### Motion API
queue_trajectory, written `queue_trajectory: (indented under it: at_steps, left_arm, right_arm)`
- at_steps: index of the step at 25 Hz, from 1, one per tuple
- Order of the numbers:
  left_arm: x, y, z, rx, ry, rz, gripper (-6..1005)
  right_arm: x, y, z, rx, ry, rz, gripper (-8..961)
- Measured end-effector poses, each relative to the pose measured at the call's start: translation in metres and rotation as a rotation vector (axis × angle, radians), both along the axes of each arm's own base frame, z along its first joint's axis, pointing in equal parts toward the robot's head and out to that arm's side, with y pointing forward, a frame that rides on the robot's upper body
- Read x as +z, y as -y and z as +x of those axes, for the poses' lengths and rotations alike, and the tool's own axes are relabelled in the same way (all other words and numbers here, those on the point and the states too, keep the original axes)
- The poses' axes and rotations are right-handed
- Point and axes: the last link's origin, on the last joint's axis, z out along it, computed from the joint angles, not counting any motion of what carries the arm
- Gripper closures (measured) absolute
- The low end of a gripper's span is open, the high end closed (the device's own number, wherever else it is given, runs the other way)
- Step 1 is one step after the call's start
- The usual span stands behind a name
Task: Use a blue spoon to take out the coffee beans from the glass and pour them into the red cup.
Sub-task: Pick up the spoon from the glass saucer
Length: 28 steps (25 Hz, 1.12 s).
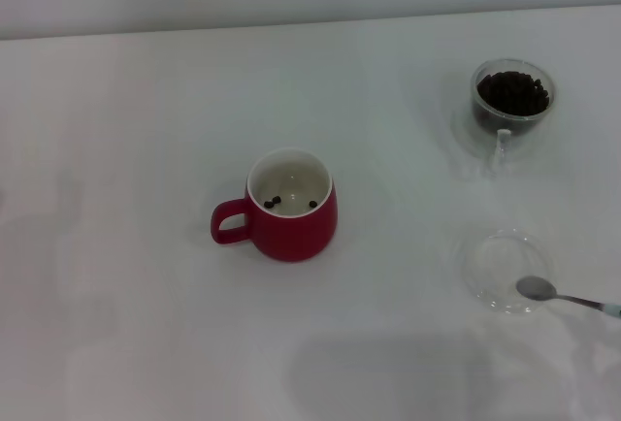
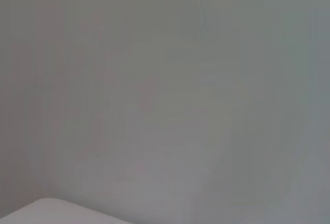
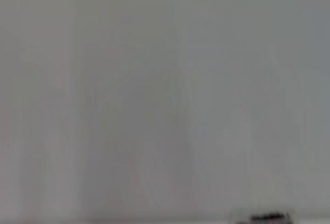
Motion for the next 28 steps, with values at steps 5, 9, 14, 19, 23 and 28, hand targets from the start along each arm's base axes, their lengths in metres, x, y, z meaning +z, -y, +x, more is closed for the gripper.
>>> queue_trajectory:
  at_steps: [5,9,14,19,23,28]
  left_arm:
    - [0.0,0.0,0.0,0.0,0.0,0.0,119]
    - [0.0,0.0,0.0,0.001,0.0,0.001,119]
    - [0.0,0.0,0.0,0.001,0.002,0.001,120]
    - [0.0,0.0,0.0,0.001,0.004,0.002,120]
    - [-0.001,0.0,0.001,0.0,0.008,0.0,120]
    - [-0.002,0.0,0.001,-0.001,0.011,0.0,120]
  right_arm:
    - [0.006,-0.018,-0.011,0.109,-0.046,0.032,769]
    - [0.004,-0.04,-0.016,0.16,-0.08,0.011,769]
    - [0.004,-0.065,-0.022,0.221,-0.088,0.004,771]
    - [0.01,-0.083,-0.026,0.266,-0.123,0.013,781]
    - [0.018,-0.094,-0.027,0.3,-0.16,0.032,783]
    - [0.029,-0.112,-0.03,0.333,-0.198,0.082,787]
